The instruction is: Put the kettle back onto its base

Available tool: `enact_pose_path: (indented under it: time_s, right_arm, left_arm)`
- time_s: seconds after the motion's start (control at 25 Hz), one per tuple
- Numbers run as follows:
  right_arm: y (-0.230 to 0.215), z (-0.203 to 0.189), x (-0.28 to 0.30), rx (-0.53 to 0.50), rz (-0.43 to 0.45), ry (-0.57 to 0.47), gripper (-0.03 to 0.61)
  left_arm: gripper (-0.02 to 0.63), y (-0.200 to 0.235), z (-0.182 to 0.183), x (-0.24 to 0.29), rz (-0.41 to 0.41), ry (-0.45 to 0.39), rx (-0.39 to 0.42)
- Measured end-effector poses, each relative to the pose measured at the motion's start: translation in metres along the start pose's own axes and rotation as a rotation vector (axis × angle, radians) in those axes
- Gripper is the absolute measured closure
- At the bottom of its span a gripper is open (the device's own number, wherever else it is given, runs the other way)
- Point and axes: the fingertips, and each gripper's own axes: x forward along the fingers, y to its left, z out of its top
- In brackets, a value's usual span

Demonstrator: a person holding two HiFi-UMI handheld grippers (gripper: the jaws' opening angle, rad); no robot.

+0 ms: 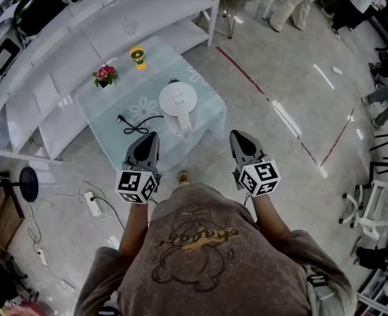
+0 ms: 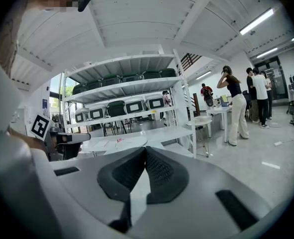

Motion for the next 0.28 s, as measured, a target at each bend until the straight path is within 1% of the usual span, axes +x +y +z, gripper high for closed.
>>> enact_pose_path:
  time_s: [0.28]
  right_arm:
    - [-0.004, 0.0031, 0.0007, -0.01, 0.007, -0.005, 0.58]
  left_arm:
    - [0.592, -0.0007, -0.0012, 0.0018, 0.009, 0.0, -0.003]
